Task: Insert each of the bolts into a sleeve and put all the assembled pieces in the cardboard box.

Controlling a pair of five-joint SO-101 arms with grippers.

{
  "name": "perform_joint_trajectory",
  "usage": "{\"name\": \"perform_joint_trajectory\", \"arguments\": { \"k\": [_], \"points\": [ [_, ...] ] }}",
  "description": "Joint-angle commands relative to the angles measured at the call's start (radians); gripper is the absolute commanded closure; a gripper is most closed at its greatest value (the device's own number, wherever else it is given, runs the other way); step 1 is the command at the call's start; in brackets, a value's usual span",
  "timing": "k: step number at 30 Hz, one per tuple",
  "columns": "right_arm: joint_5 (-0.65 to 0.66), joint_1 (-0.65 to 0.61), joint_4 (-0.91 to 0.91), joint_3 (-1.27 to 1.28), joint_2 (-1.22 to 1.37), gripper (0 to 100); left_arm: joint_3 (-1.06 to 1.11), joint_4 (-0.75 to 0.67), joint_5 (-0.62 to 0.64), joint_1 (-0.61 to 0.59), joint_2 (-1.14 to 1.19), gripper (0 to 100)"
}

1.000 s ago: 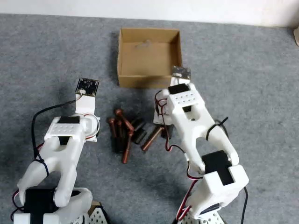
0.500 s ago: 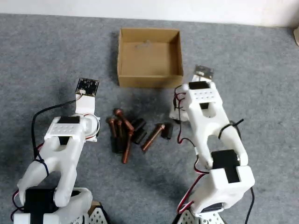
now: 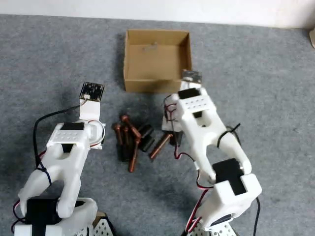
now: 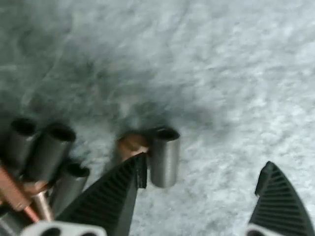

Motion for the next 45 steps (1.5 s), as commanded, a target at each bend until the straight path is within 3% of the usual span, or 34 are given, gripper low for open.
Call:
{"name": "perform_joint_trajectory", "arguments": {
  "k": [1, 6, 19, 22, 29, 32, 36, 45],
  "points": [
    [-0.012, -0.024, 0.005, 0.022, -0.007, 67.0, -0.044, -0.012, 0.008, -0.010, -0.004, 99],
    [-0.094, -0.024, -0.016, 0.094, -0.005, 67.0, -0.044, -0.012, 0.008, -0.012, -0.004, 99],
    [-0.094, -0.028, -0.081, 0.101, -0.005, 67.0, -0.041, -0.009, 0.008, -0.015, -0.004, 99],
    [-0.094, -0.077, -0.084, 0.127, 0.001, 67.1, -0.041, -0.009, 0.008, -0.015, -0.004, 99],
    [0.026, -0.189, -0.088, 0.140, 0.205, 67.1, -0.041, -0.009, 0.006, -0.015, -0.004, 99],
    [0.026, -0.171, -0.007, 0.021, 0.292, 67.6, -0.041, -0.009, 0.006, -0.015, -0.004, 99],
    [0.032, -0.107, 0.091, -0.113, 0.354, 75.5, -0.041, -0.009, 0.006, -0.015, -0.004, 99],
    [0.034, -0.022, -0.001, -0.179, 0.367, 79.6, -0.041, -0.009, 0.006, -0.013, -0.004, 99]
  ]
}}
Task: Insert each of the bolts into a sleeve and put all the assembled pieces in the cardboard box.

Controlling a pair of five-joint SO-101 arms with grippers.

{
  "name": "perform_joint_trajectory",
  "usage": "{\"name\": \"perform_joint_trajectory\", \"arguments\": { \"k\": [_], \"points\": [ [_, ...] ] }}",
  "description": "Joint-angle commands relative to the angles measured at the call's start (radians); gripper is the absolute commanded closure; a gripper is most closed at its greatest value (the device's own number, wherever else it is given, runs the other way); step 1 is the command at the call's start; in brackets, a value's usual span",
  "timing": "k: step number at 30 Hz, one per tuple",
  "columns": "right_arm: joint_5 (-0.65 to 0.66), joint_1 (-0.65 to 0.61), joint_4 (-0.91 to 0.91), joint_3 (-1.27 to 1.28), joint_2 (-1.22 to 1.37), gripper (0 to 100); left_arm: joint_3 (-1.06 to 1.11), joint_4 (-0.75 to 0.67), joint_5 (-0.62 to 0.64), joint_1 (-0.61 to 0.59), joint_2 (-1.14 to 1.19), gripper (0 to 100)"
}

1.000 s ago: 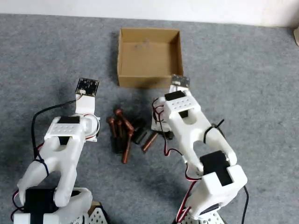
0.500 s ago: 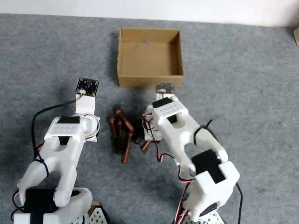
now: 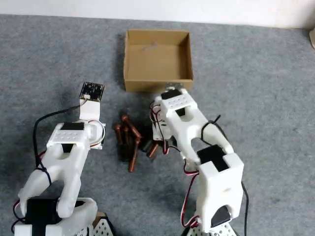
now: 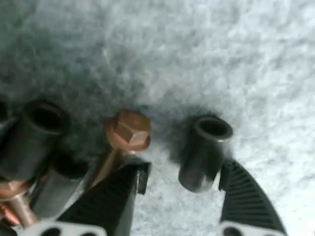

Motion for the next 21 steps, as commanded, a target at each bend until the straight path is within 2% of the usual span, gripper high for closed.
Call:
{"name": "perform_joint_trajectory", "arguments": {
  "k": [1, 9, 11, 14, 21],
  "points": [
    [0.015, 0.033, -0.071, -0.033, 0.027, 79.6, -0.041, -0.009, 0.006, -0.013, -0.004, 99],
    [0.015, 0.038, -0.064, -0.033, 0.033, 80.2, -0.041, -0.009, 0.006, -0.013, -0.004, 99],
    [0.015, 0.048, -0.064, -0.038, 0.054, 84.8, -0.041, -0.009, 0.006, -0.013, -0.004, 99],
    [0.015, 0.068, -0.054, -0.041, 0.093, 99.8, -0.041, -0.009, 0.006, -0.015, -0.005, 99],
    [0.017, 0.074, -0.056, -0.036, 0.021, 99.3, -0.041, -0.009, 0.006, -0.012, -0.007, 99]
  ]
}}
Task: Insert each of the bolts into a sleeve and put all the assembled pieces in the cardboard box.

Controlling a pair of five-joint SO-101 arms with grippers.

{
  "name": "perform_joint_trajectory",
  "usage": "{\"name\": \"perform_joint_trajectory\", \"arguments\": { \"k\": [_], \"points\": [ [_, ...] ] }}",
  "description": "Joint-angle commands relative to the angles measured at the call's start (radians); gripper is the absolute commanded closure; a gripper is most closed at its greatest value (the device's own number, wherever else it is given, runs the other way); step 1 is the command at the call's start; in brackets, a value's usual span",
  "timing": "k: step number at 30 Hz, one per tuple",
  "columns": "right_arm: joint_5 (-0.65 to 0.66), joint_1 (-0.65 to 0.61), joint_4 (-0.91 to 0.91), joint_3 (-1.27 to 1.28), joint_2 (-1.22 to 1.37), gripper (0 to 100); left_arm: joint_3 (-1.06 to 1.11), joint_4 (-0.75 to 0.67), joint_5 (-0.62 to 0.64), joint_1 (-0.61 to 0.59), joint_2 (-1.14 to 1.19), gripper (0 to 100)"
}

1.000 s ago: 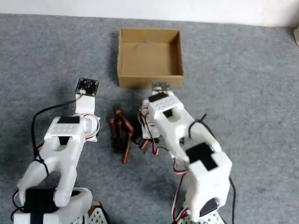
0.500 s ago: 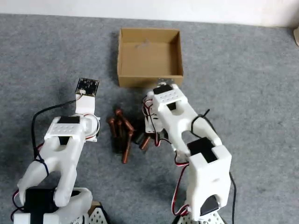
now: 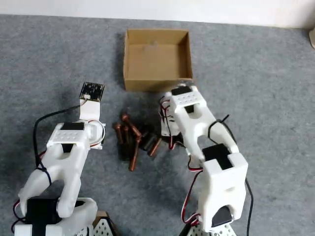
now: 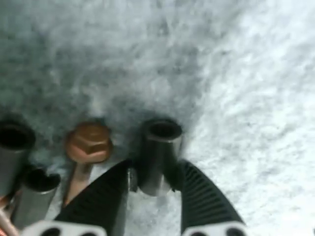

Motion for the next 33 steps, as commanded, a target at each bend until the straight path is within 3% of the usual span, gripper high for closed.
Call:
{"name": "perform_joint_trajectory", "arguments": {
  "k": [1, 7, 13, 22, 25, 33],
  "points": [
    [0.014, 0.010, -0.058, -0.013, -0.042, 99.3, -0.041, -0.009, 0.006, -0.010, -0.007, 99],
    [0.021, 0.038, -0.047, 0.124, -0.360, 99.3, -0.041, -0.012, 0.005, -0.010, -0.005, 99],
    [0.149, 0.041, -0.051, 0.308, -0.668, 99.3, -0.041, -0.012, 0.005, -0.013, -0.004, 99],
    [0.164, 0.160, -0.051, 0.415, -0.943, 99.3, -0.041, -0.012, 0.005, -0.015, -0.004, 99],
    [0.270, 0.171, -0.054, 0.478, -1.021, 99.3, -0.041, -0.012, 0.005, -0.012, -0.004, 99],
    [0.364, 0.171, -0.358, 0.881, -1.283, 99.3, -0.041, -0.009, 0.008, -0.008, -0.012, 99]
  ]
}}
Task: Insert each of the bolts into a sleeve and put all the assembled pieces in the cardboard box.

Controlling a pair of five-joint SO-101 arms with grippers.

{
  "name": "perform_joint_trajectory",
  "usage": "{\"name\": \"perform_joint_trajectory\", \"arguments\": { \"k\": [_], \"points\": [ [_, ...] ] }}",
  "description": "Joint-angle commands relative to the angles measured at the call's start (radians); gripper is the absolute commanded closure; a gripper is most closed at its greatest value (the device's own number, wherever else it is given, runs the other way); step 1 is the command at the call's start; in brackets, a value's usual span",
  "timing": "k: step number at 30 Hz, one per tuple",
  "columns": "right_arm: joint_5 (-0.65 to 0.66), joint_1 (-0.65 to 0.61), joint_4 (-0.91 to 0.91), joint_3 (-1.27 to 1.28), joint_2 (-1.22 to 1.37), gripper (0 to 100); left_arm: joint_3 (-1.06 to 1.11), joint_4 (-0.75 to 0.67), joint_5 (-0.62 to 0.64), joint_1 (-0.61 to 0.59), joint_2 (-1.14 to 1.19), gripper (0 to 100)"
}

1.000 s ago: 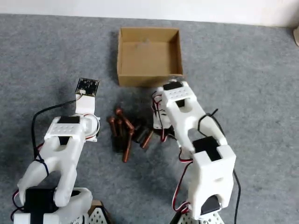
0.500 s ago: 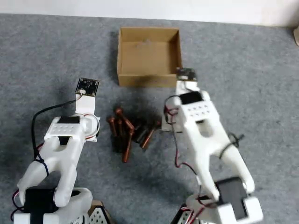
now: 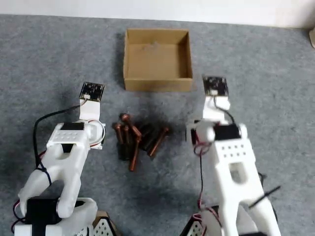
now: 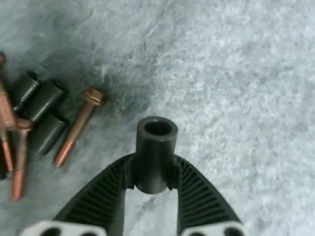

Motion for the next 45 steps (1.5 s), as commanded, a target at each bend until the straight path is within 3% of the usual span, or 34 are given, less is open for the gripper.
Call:
{"name": "perform_joint_trajectory", "arguments": {
  "k": [1, 9, 14, 20, 22, 26, 33, 40, 45],
  "points": [
    [0.035, 0.002, -0.170, 0.180, -0.160, 99.3, -0.041, -0.009, 0.008, -0.007, -0.012, 99],
    [0.035, 0.007, -0.309, 0.458, -0.492, 99.3, -0.053, -0.008, 0.021, 0.159, -0.021, 99],
    [0.040, 0.007, -0.309, 0.568, -0.670, 99.3, -0.051, 0.051, 0.333, 0.228, -0.102, 99],
    [0.040, 0.007, -0.309, 0.656, -0.825, 99.3, -0.053, -0.026, 0.370, 0.222, -0.142, 96],
    [0.040, 0.002, -0.309, 0.677, -0.845, 99.3, -0.068, -0.104, 0.470, 0.200, -0.145, 99],
    [0.048, 0.002, -0.358, 0.704, -0.837, 99.4, -0.173, -0.127, 0.678, 0.197, -0.125, 97],
    [0.083, 0.001, -0.381, 0.705, -0.791, 99.4, -0.378, 0.110, 0.816, 0.292, 0.077, 76],
    [0.084, 0.001, -0.414, 0.707, -0.779, 99.4, -0.409, 0.189, 0.839, 0.410, 0.130, 78],
    [0.086, 0.001, -0.414, 0.707, -0.779, 99.4, -0.404, 0.207, 0.856, 0.367, 0.137, 78]
  ]
}}
